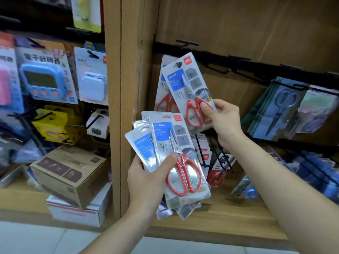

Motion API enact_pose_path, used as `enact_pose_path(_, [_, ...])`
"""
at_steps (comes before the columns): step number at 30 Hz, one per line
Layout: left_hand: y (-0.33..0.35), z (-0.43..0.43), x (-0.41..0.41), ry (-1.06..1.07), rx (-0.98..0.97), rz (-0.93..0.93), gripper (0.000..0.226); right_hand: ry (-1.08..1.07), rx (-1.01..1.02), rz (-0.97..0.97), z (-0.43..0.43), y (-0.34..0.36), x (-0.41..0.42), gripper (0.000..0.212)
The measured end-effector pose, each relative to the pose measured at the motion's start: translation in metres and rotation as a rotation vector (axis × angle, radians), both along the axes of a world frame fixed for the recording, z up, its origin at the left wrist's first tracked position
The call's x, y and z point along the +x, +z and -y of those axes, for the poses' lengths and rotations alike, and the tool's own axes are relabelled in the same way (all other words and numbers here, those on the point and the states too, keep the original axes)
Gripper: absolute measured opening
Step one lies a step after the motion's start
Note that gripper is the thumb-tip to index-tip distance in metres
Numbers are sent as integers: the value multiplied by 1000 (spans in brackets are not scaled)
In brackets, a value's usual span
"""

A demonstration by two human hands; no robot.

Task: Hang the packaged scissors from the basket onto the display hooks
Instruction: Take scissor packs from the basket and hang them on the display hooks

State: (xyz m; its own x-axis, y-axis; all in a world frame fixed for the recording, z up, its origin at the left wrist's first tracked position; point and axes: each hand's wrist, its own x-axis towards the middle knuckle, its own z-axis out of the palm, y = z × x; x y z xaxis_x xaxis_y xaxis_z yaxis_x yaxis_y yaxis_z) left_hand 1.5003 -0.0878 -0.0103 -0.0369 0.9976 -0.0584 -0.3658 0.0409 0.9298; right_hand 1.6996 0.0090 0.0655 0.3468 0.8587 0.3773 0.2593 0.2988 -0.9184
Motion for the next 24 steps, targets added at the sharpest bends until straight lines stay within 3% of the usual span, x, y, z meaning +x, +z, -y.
enact_pose_path(4, [-3, 0, -2, -21, 21, 5, 50, -91, -117, 85, -44, 0, -4, 13])
enact_pose_path(6, [-4, 0, -2, -28, 32, 5, 50, -32, -189, 100, -54, -3, -4, 11])
enact_pose_path(8, [-5, -1, -1, -25, 40, -4, 50, 42, -221, 75, -52, -7, -1, 6])
enact_pose_path(12, [-6, -4, 2, -33, 66, 9, 51, 5, -159, -8, -6, -12, -5, 19])
enact_pose_path(14, [-5, -5, 5, -40, 86, 16, 54, 86, -223, -35, 32, -20, -11, 27])
enact_pose_path(18, [-2, -6, 12, 39, 115, 40, 59, 458, -377, -4, 82, -37, -20, 54])
enact_pose_path(21, [-1, -4, 19, 108, 145, 31, 66, 465, -343, 87, 83, -35, -20, 57])
enact_pose_path(24, [-1, -2, 25, 160, 213, 10, 59, 490, -284, 35, 82, -39, -12, 52])
